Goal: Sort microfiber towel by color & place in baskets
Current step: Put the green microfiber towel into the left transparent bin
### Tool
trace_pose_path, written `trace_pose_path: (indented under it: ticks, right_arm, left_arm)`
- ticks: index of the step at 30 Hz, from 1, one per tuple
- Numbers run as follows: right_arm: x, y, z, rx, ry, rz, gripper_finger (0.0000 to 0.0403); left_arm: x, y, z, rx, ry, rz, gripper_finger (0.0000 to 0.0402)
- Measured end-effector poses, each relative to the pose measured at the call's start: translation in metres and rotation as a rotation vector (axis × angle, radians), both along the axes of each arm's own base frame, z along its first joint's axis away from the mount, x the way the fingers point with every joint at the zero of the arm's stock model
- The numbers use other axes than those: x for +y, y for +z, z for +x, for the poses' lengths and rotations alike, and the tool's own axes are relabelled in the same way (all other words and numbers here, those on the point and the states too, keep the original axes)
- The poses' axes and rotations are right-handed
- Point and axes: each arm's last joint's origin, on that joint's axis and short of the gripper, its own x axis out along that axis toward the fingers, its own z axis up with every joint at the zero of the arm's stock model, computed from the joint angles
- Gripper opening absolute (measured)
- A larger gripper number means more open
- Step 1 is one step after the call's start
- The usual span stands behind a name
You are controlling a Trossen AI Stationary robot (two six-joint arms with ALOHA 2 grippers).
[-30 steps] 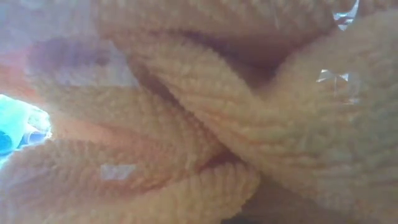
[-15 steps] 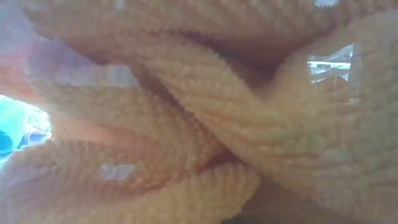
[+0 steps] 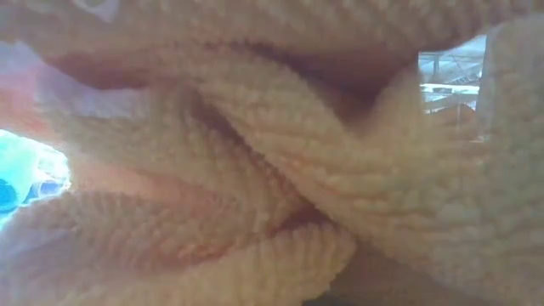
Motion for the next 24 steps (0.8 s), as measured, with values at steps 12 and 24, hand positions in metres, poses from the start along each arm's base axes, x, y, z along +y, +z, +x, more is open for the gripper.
trace_pose_path:
  ticks: [12, 24]
  right_arm:
    - [-0.024, -0.032, 0.005, 0.089, -0.108, 0.063, 0.0146]
    - [-0.041, -0.086, 0.021, 0.202, -0.175, 0.182, 0.0251]
  left_arm:
    - [-0.002, -0.001, -0.002, 0.027, -0.081, 0.005, 0.0000]
    - [-0.002, -0.002, -0.003, 0.026, -0.074, -0.006, 0.0000]
